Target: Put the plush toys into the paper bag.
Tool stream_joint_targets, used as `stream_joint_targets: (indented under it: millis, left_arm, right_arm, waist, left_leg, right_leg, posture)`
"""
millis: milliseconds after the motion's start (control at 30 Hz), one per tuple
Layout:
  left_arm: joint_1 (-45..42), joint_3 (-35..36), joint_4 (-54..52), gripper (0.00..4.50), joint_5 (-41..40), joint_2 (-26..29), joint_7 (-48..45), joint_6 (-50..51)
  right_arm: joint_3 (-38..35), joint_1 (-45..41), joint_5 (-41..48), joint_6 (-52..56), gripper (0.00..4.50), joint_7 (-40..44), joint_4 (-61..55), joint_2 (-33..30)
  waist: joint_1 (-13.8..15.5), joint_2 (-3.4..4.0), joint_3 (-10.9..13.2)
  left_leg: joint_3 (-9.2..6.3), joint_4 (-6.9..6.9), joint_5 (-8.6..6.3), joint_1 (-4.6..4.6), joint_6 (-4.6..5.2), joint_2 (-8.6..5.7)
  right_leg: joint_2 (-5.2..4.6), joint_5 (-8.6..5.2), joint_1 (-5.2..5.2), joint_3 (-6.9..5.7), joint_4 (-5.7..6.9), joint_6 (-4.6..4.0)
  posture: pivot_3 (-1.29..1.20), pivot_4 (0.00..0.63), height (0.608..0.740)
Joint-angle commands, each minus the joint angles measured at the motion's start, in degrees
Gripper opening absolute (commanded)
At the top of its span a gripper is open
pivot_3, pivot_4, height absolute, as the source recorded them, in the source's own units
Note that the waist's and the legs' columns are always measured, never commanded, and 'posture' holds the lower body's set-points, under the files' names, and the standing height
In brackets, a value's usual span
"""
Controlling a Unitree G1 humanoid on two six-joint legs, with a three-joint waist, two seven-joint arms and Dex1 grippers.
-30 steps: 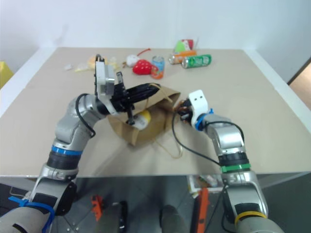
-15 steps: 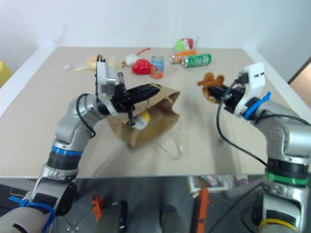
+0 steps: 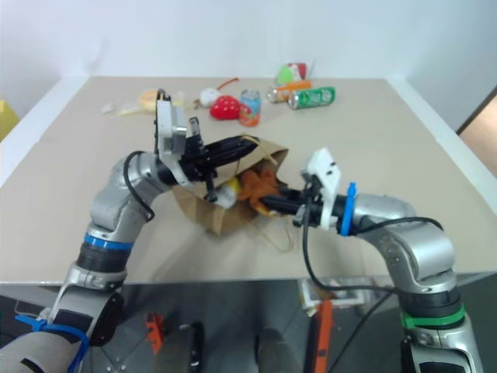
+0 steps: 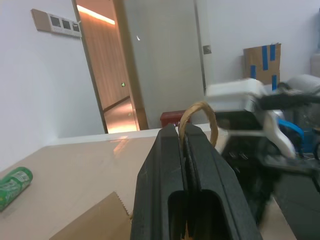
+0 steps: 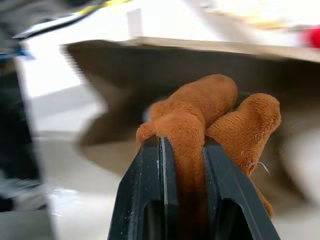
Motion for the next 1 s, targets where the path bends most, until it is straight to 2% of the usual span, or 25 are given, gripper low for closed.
stream_joint_targets:
  millis: [33, 133, 367, 433, 467, 567, 667, 833, 1000]
  left_arm:
    - [-0.51, 0.65, -1.56, 0.0, 0.04, 0.12, 0.2, -0.96]
    - [-0.44, 0.82, -1.52, 0.0, -0.04, 0.29, 0.15, -0.98]
    - [-1.22, 0.68, -1.01, 0.0, -0.05, 0.07, 0.06, -0.93]
    - [-1.24, 0.63, -0.99, 0.0, -0.07, 0.03, -0.01, -0.95]
    - [-1.17, 0.6, -1.08, 0.0, -0.09, 0.03, -0.03, -0.93]
    - [-1.07, 0.54, -1.13, 0.0, -0.14, 0.04, -0.14, -0.88]
    - [-1.12, 0.52, -1.05, 0.0, -0.18, 0.02, -0.23, -0.82]
    - [-1.25, 0.45, -0.81, 0.0, -0.19, -0.16, -0.25, -0.8]
    - [-1.46, 1.08, -0.49, 0.0, -1.2, -0.42, 0.18, 0.29]
  right_arm:
    - [1.59, -4.0, -1.39, -2.01, 0.33, -2.93, 0.64, 2.99]
    - [4.59, -8.47, -7.1, -4.28, 0.33, -8.01, 7.34, 6.9]
    - [8.39, -11.59, -11.49, -5.29, 0.33, -8.46, 12.29, 9.43]
    - [9.04, -11.44, -12.21, -5.12, 1.39, -8.45, 13.12, 9.66]
    - [9.27, -11.34, -12.5, -4.88, 1.75, -8.58, 13.42, 9.76]
    - [9.45, -11.13, -13.18, -4.66, 3.24, -8.79, 13.71, 9.99]
    - [7.58, -11.35, -12.85, -4.15, 4.46, -9.55, 13.83, 10.0]
    - [-0.99, -11.5, -6.63, -2.84, 4.46, -9.14, 12.01, 9.61]
    - [-7.6, -8.32, 0.75, 0.01, 4.46, -5.55, 6.84, 5.6]
  waist:
    - [0.15, 0.0, 0.0]
    - [-0.16, 0.0, 0.0]
    - [0.08, -0.01, 0.0]
    - [0.08, 0.0, 0.0]
    - [0.08, 0.0, 0.0]
    - [0.06, 0.0, 0.0]
    - [0.05, 0.0, 0.0]
    - [0.11, -0.01, 0.0]
    - [0.13, -0.01, 0.0]
  left_leg:
    - [0.0, 0.0, 0.0, -0.02, 0.0, -0.01]
    - [0.0, -0.04, -0.01, 0.01, -0.02, 0.0]
    - [-0.07, -0.06, -0.01, -0.04, -0.02, 0.03]
    - [-0.06, -0.06, -0.03, -0.06, -0.04, 0.02]
    - [-0.07, -0.07, -0.03, -0.06, -0.04, 0.03]
    - [-0.08, -0.08, -0.03, -0.05, -0.04, 0.04]
    - [-0.08, -0.07, -0.03, -0.04, -0.04, 0.04]
    - [-0.08, -0.07, -0.02, -0.05, -0.03, 0.03]
    - [-0.11, -0.09, -0.03, -0.05, -0.03, 0.03]
  right_leg:
    - [-0.01, -0.02, 0.0, -0.01, 0.0, 0.03]
    - [0.02, 0.09, -0.03, 0.0, 0.0, 0.23]
    - [0.05, 0.08, -0.04, -0.05, 0.0, 0.23]
    - [0.04, 0.06, -0.05, -0.05, 0.0, 0.25]
    - [0.05, 0.05, -0.05, -0.05, 0.0, 0.25]
    - [0.07, 0.07, -0.07, -0.07, 0.0, 0.22]
    - [0.07, 0.08, -0.06, -0.07, 0.0, 0.21]
    - [0.06, 0.09, -0.04, -0.07, 0.0, 0.22]
    - [0.05, 0.05, -0.03, -0.09, 0.0, 0.23]
  posture:
    - [0.0, 0.15, 0.74]
    - [0.0, 0.15, 0.74]
    - [0.0, 0.15, 0.74]
    - [0.0, 0.15, 0.74]
    - [0.0, 0.15, 0.74]
    - [0.0, 0.15, 0.74]
    - [0.0, 0.15, 0.74]
    - [0.0, 0.15, 0.74]
    - [0.0, 0.15, 0.74]
